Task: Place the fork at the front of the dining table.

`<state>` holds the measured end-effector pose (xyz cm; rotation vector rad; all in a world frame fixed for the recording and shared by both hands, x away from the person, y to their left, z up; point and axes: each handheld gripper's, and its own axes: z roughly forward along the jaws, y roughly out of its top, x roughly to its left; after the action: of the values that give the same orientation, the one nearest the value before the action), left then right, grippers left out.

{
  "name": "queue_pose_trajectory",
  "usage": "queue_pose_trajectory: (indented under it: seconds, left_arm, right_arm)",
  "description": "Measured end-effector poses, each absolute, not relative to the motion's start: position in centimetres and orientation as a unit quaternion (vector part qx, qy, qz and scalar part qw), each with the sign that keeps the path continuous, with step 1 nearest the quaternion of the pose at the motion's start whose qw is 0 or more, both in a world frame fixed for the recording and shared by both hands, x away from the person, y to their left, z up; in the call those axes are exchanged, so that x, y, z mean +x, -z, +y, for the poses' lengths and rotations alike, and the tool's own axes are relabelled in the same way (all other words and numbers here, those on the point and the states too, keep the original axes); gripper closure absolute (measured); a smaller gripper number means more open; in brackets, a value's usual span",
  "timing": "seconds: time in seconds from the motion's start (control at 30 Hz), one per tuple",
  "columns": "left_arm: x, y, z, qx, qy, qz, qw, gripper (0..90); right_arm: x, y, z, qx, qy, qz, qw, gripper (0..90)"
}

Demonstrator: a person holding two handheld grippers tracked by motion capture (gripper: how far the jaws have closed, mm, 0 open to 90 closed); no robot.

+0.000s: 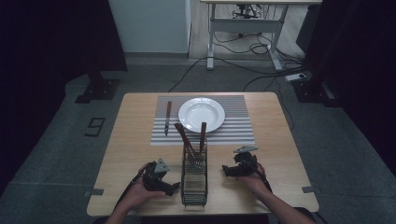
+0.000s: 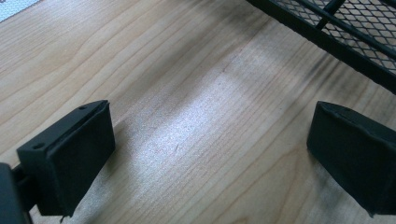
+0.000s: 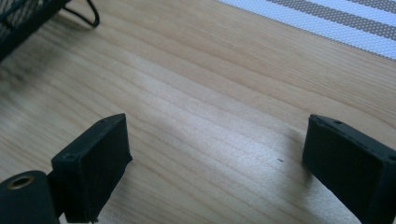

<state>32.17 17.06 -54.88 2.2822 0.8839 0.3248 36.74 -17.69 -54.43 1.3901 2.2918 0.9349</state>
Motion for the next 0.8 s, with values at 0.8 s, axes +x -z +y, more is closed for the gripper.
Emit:
queue_pose_trajectory:
  seconds: [0.8]
  left_arm:
    - [32.2, 54.9, 17.1, 0.873, -0.124, 0.337, 0.33, 0.7]
  right_arm:
    - [35.6, 50.9, -19.3, 0.457, -0.393, 0.777, 0.18, 13.2]
